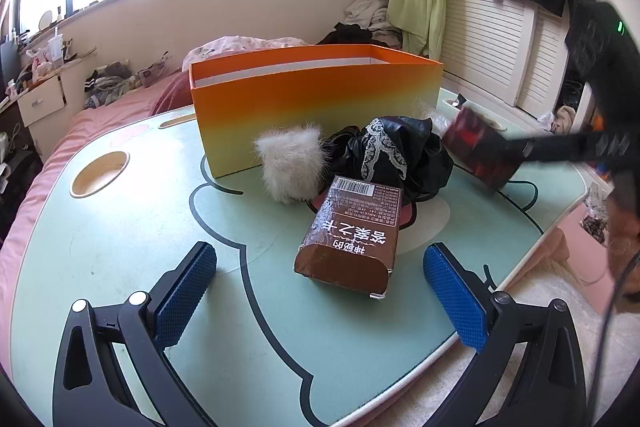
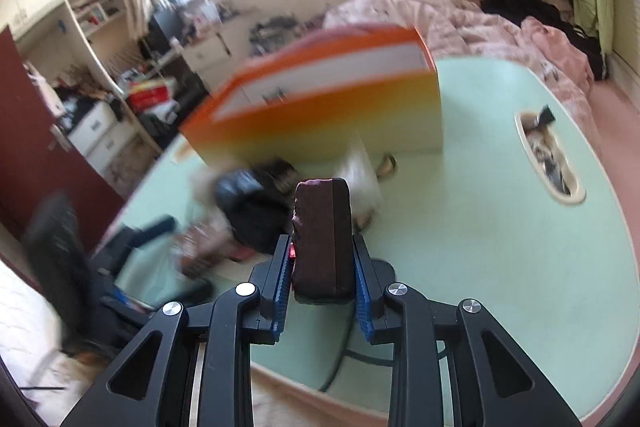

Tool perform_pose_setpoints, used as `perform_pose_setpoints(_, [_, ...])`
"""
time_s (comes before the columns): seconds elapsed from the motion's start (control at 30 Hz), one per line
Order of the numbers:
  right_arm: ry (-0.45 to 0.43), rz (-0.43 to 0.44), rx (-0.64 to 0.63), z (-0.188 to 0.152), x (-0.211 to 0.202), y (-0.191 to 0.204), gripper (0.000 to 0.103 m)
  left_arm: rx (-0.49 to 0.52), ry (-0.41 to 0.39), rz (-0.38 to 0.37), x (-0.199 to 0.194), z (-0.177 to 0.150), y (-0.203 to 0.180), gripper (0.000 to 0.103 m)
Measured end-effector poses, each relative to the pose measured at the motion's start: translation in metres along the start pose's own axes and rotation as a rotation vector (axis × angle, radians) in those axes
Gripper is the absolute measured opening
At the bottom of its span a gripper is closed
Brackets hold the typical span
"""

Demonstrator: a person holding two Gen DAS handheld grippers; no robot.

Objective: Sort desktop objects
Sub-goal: 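Lift the purple pouch out and set it beside the black bag, open right gripper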

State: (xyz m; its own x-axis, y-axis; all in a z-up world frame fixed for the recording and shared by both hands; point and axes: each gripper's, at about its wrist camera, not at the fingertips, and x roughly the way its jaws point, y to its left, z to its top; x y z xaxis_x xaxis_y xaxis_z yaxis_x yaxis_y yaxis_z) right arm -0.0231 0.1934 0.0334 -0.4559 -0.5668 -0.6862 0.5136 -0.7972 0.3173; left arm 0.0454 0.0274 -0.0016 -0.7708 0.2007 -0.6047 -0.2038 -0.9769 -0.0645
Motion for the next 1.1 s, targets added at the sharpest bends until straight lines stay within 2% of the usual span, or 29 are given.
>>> perform_pose_setpoints(0.13, [-0.044, 0.041, 0.030, 0.007, 0.013, -0.001, 0.028, -0.001, 0.000, -0.002, 0.000, 0.001, 0.001, 0.103])
perform_pose_setpoints(0.2, [-0.112, 0.047, 0.041, 0.007, 0.007, -0.002, 0.042, -0.002, 0.000, -0.002, 0.001, 0.001, 0.000, 0.103])
perform_pose_setpoints(0.27, [-0.171, 0.053, 0.041, 0.000, -0.006, -0.005, 0.077, -0.002, 0.000, -0.001, 0.001, 0.001, 0.000, 0.103])
perform_pose_setpoints(0.33, [-0.218, 0.022, 0.007, -0.006, -0.021, -0.004, 0.088, -0.002, 0.000, 0.000, 0.001, 0.002, 0.000, 0.103])
perform_pose_setpoints(0.37, [-0.235, -0.009, -0.029, -0.012, -0.028, 0.000, 0.088, -0.002, 0.000, 0.000, 0.001, 0.002, 0.000, 0.103])
perform_pose_setpoints(0.4, [-0.236, -0.030, -0.055, -0.015, -0.030, 0.001, 0.089, -0.002, 0.000, -0.001, 0.001, 0.001, 0.000, 0.103])
perform_pose_setpoints(0.47, [-0.214, -0.069, -0.102, -0.025, -0.029, 0.005, 0.099, -0.002, 0.000, -0.002, 0.000, 0.001, 0.001, 0.103])
perform_pose_setpoints(0.57, [-0.139, -0.112, -0.161, -0.037, -0.007, 0.010, 0.101, -0.001, 0.000, -0.003, 0.000, 0.001, 0.001, 0.103])
perform_pose_setpoints(0.67, [-0.172, -0.244, -0.258, -0.049, 0.007, 0.018, 0.103, 0.001, 0.000, -0.001, -0.001, 0.000, 0.000, 0.103])
perform_pose_setpoints(0.93, [-0.169, -0.231, -0.241, -0.044, 0.011, 0.010, 0.103, 0.001, 0.010, 0.010, -0.004, 0.000, 0.003, 0.103])
perform_pose_setpoints(1.1, [-0.171, -0.231, -0.242, -0.043, 0.011, 0.008, 0.103, -0.015, -0.045, 0.089, -0.026, 0.006, 0.018, 0.103])
